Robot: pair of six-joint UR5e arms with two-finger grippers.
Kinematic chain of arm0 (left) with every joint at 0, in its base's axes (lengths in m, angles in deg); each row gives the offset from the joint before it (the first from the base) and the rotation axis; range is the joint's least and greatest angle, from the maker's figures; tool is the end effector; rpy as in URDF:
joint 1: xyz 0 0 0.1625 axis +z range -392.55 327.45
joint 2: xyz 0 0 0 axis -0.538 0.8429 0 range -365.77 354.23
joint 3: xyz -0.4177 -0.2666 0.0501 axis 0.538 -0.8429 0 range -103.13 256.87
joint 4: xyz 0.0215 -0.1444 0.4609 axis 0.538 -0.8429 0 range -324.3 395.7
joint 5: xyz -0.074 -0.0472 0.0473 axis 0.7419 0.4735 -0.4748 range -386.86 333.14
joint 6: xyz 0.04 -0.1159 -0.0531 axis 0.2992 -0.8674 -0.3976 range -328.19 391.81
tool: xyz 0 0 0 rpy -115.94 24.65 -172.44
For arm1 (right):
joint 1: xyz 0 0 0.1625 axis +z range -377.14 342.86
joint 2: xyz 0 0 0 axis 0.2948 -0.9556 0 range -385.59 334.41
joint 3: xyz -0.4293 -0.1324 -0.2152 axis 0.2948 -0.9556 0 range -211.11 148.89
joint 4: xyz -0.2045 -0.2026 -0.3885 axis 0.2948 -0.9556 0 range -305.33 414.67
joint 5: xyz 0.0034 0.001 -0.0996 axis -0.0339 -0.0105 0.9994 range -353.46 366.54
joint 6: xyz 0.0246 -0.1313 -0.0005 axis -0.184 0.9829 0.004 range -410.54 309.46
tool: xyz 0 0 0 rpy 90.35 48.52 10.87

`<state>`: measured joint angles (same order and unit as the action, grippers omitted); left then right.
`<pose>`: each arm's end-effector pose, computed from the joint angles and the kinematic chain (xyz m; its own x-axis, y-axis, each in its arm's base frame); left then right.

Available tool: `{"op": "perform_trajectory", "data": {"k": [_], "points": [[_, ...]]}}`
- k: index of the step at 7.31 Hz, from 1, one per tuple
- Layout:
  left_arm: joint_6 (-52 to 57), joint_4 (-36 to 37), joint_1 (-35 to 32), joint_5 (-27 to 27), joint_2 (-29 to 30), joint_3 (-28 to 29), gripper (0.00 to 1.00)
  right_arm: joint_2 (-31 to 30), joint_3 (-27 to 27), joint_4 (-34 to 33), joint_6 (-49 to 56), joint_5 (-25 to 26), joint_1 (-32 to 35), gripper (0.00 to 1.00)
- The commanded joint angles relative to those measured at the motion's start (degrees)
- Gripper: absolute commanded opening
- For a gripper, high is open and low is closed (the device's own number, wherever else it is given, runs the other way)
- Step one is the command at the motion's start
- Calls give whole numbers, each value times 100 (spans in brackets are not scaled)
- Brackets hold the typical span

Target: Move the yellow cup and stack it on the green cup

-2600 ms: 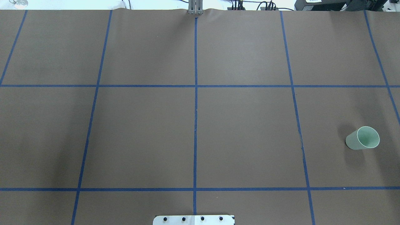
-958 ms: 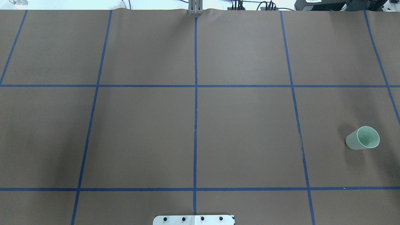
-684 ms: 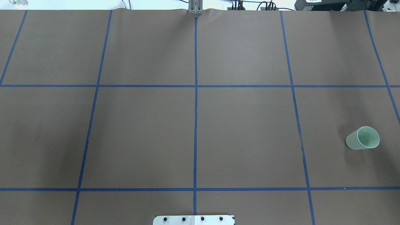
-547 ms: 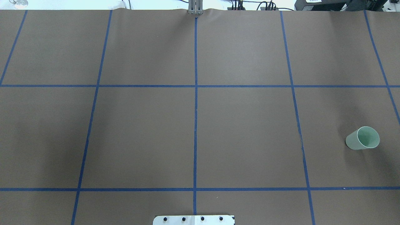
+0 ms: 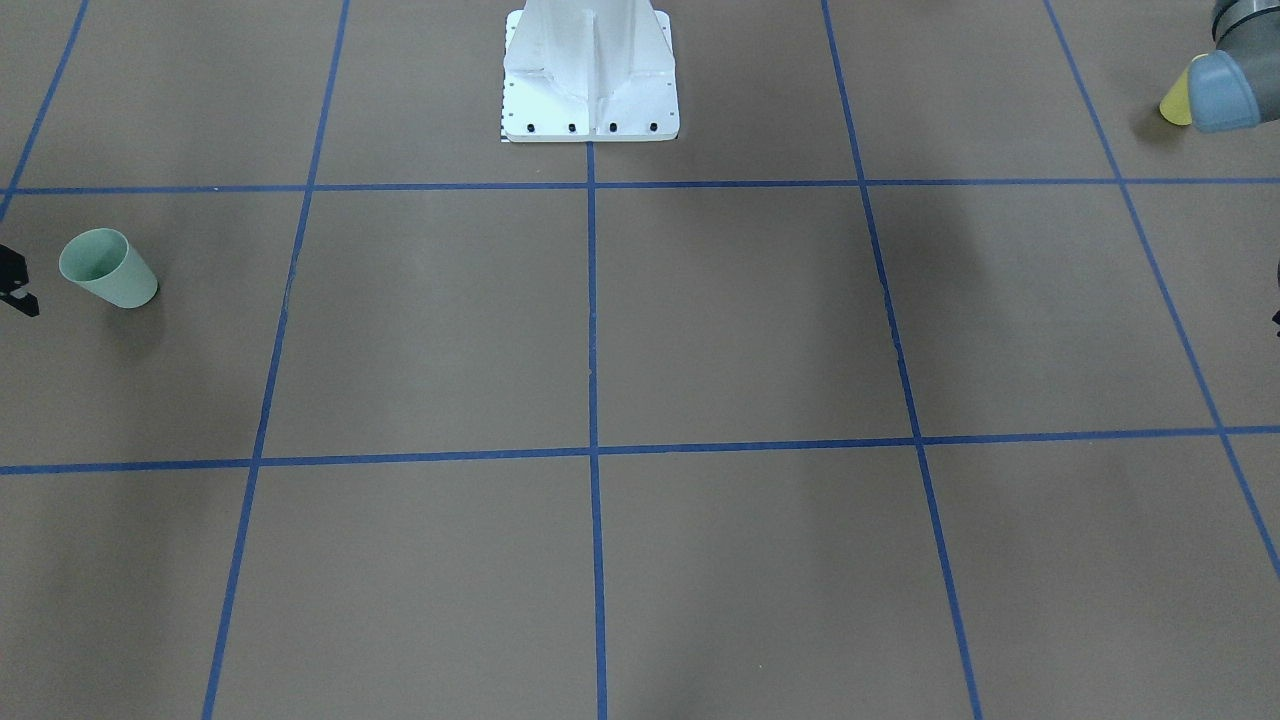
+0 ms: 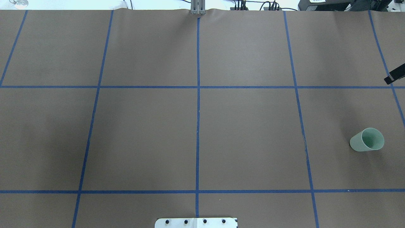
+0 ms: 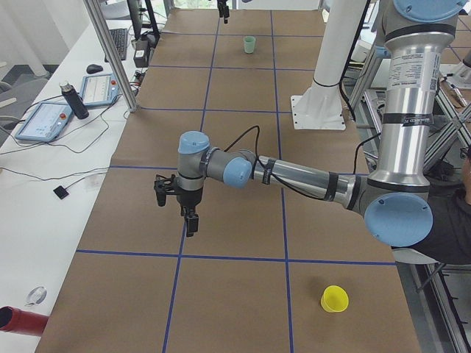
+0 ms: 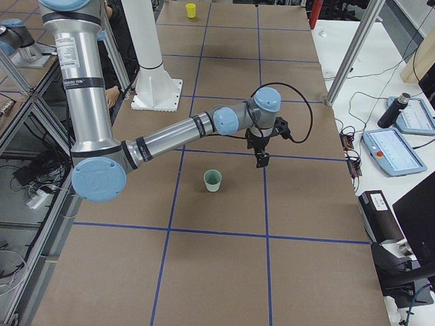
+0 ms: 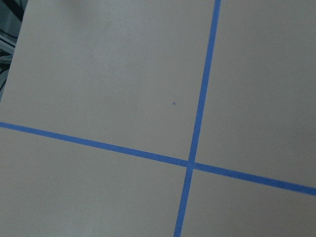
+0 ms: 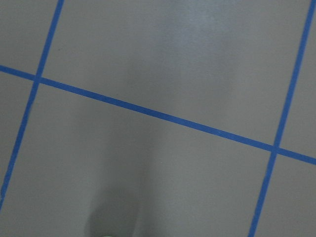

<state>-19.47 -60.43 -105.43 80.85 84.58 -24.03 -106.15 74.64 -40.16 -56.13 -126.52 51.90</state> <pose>0.0857 -0.5931 0.6616 0.7720 -0.4817 -0.4147 0.5136 0.8571 -0.0395 -0.1859 -0.6031 0.5129 0.6272 -0.3956 0.6709 0.2756 0.9184 0.2839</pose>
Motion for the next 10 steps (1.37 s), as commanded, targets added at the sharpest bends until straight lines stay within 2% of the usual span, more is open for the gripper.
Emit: {"op": "perform_trajectory", "data": {"k": [1,3,4,7,10], "points": [[-1827,33,580,-1081,-655,-445,100,601,-38,0,-582,96,-644,99],[-2611,208,818,-1628,-1866,-1409,100,909,-29,0,-924,201,-1075,99],[-3259,470,1115,-1665,-2167,-1710,100,1076,-29,0,-1092,350,-1208,99],[-5876,1507,2677,-1868,-2171,-2065,100,1183,-20,0,-1094,439,-1340,99],[-8015,2525,3680,-1859,-2127,-2188,100,1218,-29,0,-1094,457,-1358,99]]}}
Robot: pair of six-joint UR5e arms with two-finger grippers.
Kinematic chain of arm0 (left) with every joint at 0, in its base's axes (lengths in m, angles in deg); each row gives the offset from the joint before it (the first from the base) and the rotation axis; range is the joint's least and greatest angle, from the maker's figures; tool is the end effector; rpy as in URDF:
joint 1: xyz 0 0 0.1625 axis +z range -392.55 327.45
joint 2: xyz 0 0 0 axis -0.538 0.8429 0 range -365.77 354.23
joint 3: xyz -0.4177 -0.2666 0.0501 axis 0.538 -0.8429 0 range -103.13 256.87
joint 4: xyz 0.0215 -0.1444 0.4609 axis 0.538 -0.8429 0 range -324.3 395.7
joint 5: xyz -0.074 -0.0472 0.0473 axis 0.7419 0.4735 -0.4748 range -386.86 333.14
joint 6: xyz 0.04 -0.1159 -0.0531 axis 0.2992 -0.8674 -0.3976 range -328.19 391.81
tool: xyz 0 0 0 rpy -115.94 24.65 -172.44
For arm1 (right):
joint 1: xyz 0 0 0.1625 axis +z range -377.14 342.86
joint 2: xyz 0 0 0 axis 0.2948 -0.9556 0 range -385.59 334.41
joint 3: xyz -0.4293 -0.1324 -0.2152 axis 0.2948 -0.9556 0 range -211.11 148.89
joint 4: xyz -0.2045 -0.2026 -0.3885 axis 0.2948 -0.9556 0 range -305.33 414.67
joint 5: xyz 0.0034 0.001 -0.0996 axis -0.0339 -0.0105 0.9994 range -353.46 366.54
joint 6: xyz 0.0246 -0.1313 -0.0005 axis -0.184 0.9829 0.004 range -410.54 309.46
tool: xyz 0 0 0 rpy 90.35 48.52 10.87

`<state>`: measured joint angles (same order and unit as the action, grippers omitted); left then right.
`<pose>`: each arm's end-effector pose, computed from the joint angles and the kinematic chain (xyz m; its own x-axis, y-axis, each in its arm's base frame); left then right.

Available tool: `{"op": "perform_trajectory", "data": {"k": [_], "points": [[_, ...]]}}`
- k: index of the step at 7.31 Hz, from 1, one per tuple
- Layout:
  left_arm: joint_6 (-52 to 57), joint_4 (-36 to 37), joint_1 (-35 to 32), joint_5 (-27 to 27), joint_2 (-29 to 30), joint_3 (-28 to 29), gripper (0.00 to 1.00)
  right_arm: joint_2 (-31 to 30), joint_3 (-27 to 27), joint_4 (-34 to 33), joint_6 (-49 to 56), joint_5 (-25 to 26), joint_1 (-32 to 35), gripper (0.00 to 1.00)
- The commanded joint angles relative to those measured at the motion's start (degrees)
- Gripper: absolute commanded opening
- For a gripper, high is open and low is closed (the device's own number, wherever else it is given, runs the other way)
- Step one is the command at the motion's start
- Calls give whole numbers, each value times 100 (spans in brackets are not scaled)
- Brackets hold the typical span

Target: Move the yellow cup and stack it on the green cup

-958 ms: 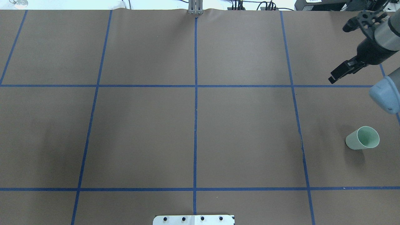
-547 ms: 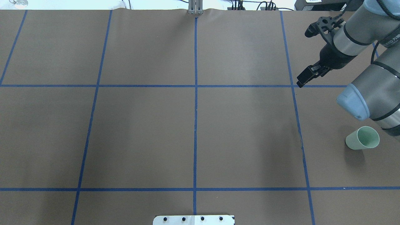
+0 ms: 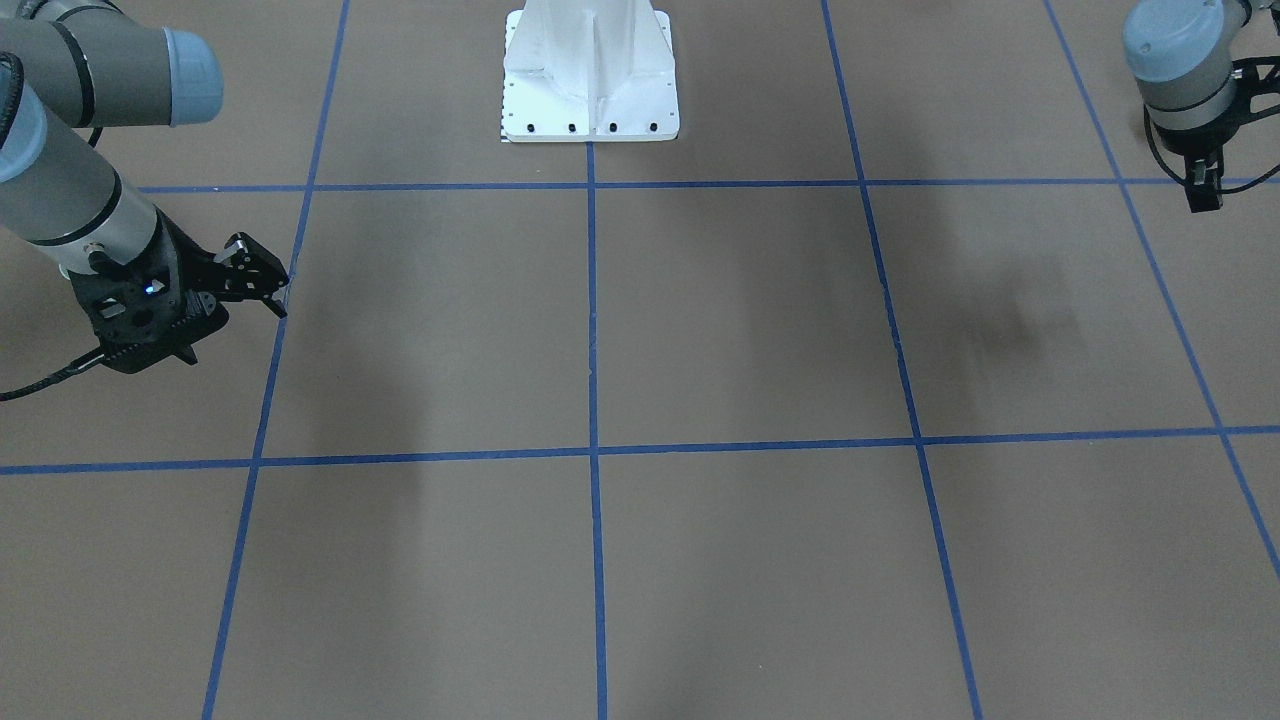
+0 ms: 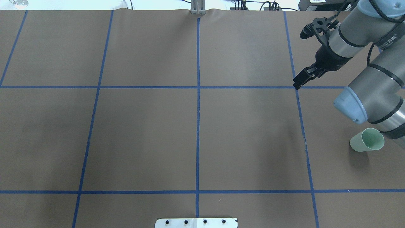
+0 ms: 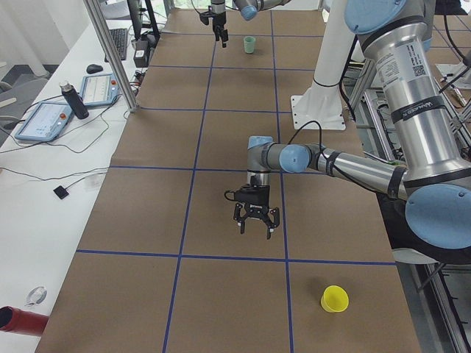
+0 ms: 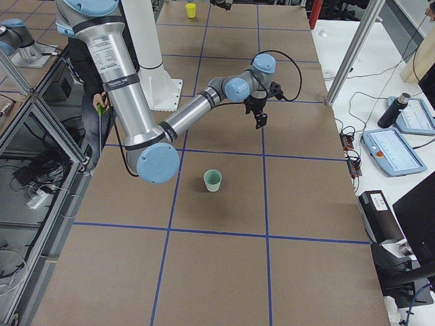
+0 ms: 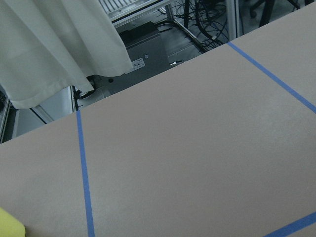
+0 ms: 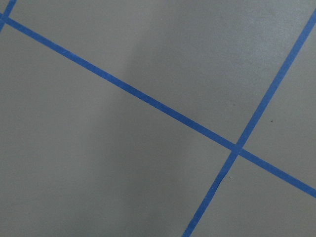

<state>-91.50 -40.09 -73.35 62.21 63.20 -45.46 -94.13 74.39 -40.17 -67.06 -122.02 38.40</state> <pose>0.1914 -0.3442 0.6749 0.2735 -0.9613 0.0334 0.9606 0.2747 0.0415 -0.3511 -0.6002 0.3821 0.5746 -0.4876 0.6573 0.3295 0.8730 0.3596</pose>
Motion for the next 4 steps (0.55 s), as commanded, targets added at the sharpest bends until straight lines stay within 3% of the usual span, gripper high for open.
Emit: {"op": "perform_trajectory", "data": {"k": [1,4], "points": [[-1262,835,738,58,29,-63,100,16,-4,0,0,6,-17,99],[-2482,1960,1126,445,659,-2,100,16,-4,0,8,6,-17,99]]}}
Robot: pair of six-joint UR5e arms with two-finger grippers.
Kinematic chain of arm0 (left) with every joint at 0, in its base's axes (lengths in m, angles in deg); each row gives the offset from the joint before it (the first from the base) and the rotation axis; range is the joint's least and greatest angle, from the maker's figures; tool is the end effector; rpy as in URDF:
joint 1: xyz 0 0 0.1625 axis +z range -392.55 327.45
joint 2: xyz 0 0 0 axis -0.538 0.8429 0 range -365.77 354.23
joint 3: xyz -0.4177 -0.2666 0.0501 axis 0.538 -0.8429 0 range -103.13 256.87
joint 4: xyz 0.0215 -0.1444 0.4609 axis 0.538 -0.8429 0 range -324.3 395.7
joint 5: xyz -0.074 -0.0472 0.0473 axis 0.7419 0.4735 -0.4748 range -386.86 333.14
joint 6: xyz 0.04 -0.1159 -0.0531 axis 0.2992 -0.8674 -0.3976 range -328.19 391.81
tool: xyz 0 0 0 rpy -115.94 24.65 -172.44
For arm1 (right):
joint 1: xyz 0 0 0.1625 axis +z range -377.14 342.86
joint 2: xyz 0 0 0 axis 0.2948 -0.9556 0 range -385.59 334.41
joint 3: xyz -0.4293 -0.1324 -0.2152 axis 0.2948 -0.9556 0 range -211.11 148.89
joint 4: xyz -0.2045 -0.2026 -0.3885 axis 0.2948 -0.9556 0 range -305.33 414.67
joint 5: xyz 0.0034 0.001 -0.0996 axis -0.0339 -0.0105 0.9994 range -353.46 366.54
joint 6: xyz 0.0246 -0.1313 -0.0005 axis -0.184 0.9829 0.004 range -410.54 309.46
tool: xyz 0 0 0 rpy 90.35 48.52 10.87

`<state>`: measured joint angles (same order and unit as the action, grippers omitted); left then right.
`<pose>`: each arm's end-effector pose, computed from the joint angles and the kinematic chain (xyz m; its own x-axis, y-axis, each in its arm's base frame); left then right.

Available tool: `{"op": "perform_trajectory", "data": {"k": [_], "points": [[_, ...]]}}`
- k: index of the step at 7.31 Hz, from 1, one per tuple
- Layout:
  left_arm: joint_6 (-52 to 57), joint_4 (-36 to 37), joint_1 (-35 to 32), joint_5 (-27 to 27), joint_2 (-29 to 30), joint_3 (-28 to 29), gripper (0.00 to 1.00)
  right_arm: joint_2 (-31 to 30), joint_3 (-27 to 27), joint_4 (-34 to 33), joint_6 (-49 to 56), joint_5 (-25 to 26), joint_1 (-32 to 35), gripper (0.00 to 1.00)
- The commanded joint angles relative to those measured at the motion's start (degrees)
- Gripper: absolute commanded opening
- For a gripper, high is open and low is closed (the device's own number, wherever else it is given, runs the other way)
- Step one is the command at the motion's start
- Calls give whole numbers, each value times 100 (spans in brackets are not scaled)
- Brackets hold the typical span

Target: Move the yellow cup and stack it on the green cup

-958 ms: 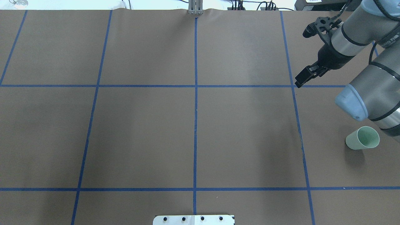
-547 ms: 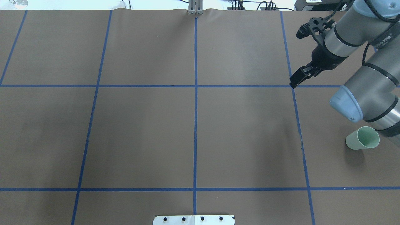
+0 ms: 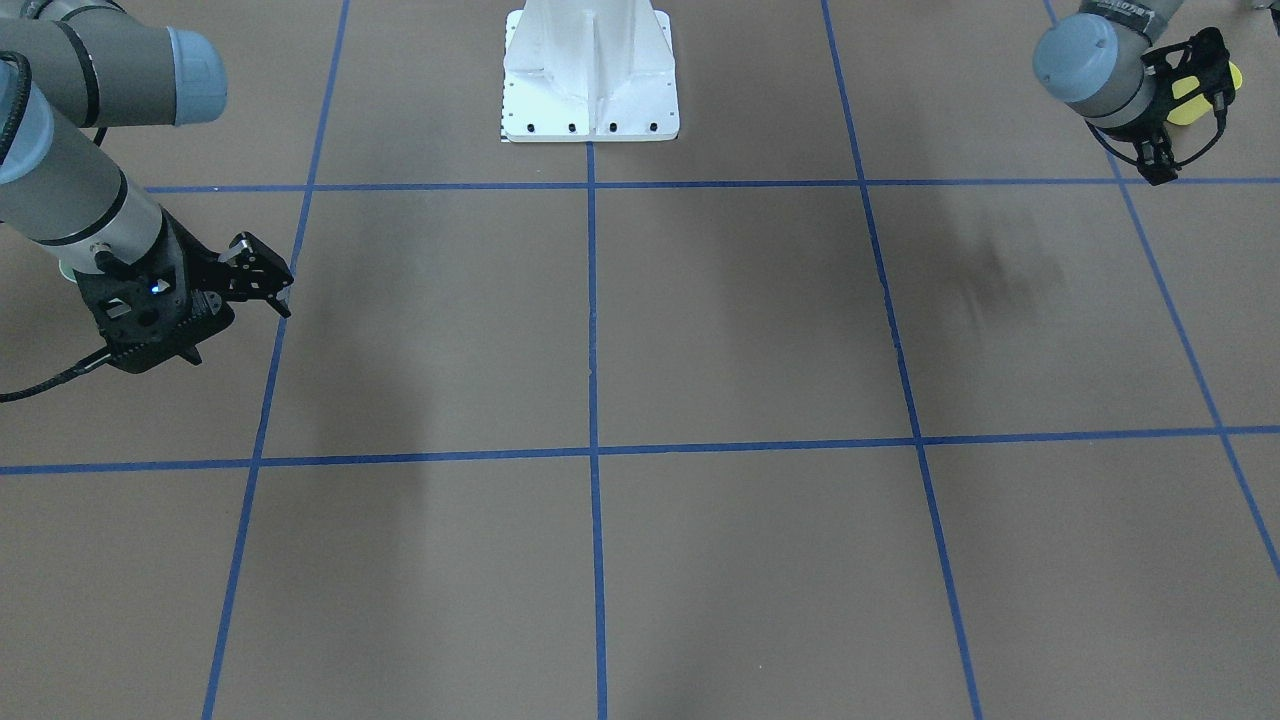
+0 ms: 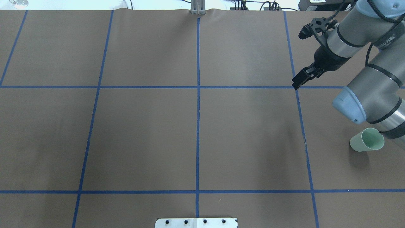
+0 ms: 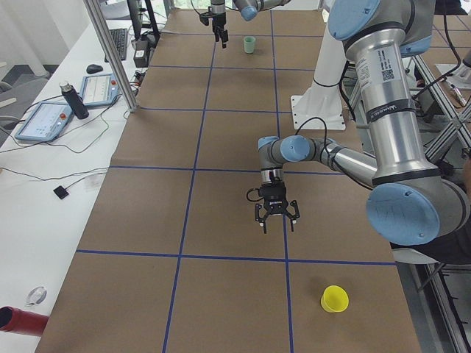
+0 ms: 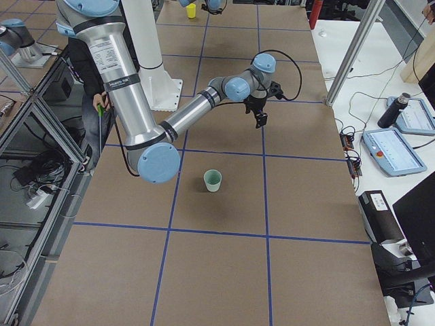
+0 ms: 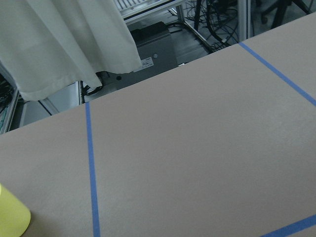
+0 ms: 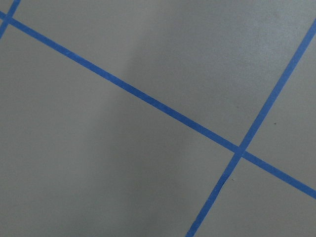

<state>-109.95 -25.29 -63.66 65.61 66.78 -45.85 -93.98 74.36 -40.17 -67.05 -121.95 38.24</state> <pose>0.2459 -0.2973 0.6687 0.1026 -0.9783 0.1798 0.9781 0.1321 0.1607 -0.3531 -0.5999 0.3806 0.5733 -0.4905 0.6563 0.3313 0.8714 0.3619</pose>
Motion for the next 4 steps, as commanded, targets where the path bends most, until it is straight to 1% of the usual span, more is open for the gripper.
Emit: {"op": "perform_trajectory", "data": {"k": [1,2,3,4], "points": [[-712,536,436,200,312,73,100,-8,0,0,7,0,-18,99],[-791,597,578,367,304,239,100,-8,0,0,7,0,-18,99],[-1192,685,623,403,286,414,100,-8,0,0,7,9,-18,99],[-1283,790,624,673,286,677,100,0,17,0,7,44,-18,99]]}}
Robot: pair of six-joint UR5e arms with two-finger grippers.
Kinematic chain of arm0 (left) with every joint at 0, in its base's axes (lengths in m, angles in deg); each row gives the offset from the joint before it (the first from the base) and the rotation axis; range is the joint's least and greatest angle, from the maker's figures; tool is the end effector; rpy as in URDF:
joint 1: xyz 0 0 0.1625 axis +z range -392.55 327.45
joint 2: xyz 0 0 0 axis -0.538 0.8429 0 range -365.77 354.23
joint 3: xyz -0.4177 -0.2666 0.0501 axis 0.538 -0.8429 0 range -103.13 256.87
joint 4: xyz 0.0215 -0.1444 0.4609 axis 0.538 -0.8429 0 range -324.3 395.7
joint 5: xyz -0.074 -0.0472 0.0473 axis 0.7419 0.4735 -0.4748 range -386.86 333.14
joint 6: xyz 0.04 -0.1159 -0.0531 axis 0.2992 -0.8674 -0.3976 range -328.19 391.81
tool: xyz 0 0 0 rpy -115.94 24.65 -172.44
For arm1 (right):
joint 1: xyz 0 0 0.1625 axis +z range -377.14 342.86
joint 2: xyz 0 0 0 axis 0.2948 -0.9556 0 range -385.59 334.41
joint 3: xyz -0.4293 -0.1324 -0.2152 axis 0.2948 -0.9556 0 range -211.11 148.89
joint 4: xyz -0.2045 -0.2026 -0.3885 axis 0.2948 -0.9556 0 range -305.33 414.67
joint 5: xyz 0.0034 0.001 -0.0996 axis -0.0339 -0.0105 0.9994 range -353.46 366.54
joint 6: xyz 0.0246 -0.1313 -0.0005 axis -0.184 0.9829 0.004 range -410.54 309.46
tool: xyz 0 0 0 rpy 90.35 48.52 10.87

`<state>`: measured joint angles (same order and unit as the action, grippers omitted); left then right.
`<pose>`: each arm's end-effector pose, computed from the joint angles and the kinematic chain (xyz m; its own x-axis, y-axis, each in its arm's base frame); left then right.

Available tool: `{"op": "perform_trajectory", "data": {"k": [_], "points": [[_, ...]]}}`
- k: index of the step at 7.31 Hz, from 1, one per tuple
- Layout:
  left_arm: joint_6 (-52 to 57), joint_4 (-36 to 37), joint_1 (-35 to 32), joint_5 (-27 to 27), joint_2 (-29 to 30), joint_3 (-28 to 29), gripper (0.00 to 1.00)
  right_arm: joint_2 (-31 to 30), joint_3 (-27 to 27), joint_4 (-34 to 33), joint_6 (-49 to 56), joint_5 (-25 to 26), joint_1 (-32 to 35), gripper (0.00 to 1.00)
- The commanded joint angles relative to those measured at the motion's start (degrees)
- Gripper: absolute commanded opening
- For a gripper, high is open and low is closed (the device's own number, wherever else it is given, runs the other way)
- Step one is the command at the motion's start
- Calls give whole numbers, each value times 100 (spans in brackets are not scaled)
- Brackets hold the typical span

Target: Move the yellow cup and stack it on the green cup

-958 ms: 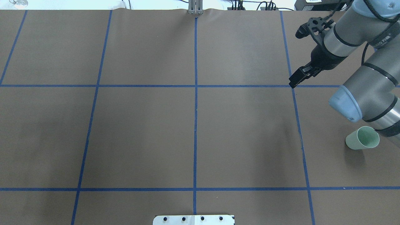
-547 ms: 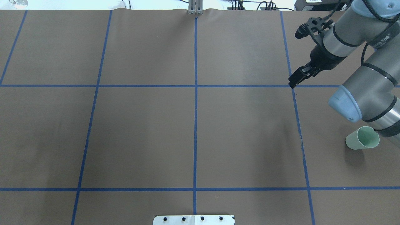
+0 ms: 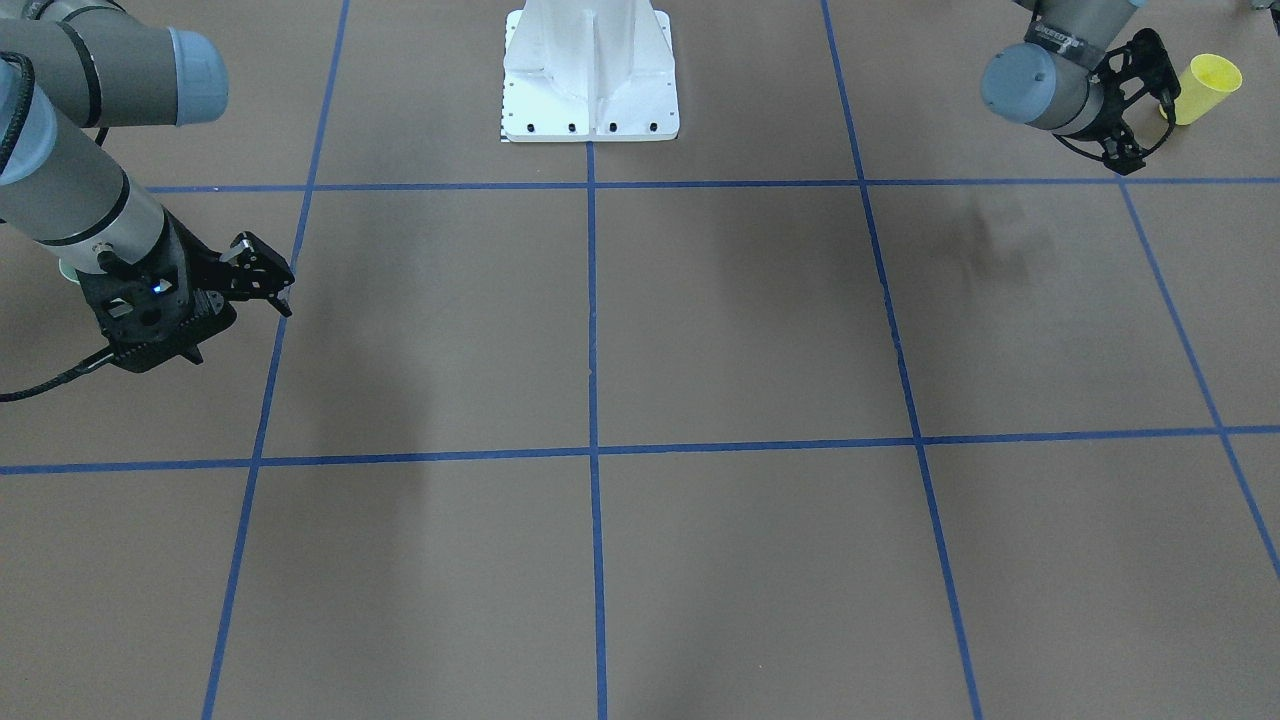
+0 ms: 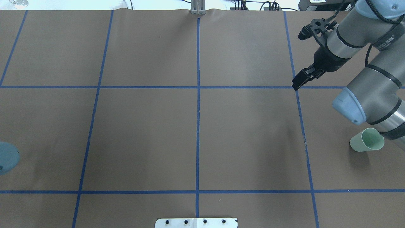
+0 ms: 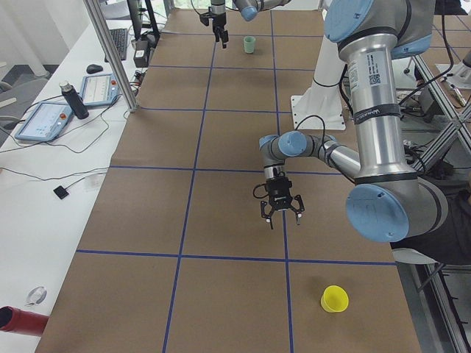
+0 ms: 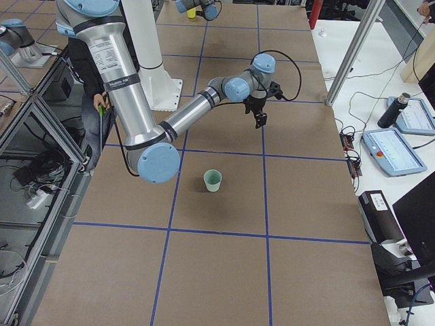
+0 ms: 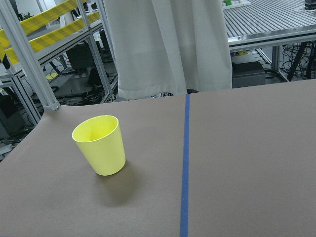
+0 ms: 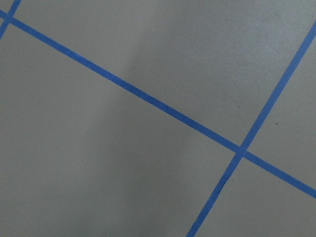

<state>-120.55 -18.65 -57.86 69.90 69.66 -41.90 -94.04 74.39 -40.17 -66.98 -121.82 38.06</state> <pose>0.2838 -0.2643 0.6906 -0.0201 -0.9636 0.2667 0.9604 0.0556 0.2731 -0.3546 -0.5987 0.3812 0.5732 -0.4931 0.6544 0.3344 0.8699 0.3626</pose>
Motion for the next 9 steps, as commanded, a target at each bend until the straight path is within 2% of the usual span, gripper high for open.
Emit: {"op": "perform_trajectory", "data": {"k": [1,4,5,6,9], "points": [[-364,162,113,351,-10,528,100,15,5,9,0,30,-27,99],[-409,5,202,396,-273,1064,100,59,14,9,0,39,-124,99],[-392,-309,202,457,-344,1371,100,68,14,9,-8,56,-150,99],[-374,-643,219,519,-423,1435,100,86,5,9,0,57,-159,99],[-471,-961,228,791,-432,1926,100,95,14,9,0,57,-168,99]]}}
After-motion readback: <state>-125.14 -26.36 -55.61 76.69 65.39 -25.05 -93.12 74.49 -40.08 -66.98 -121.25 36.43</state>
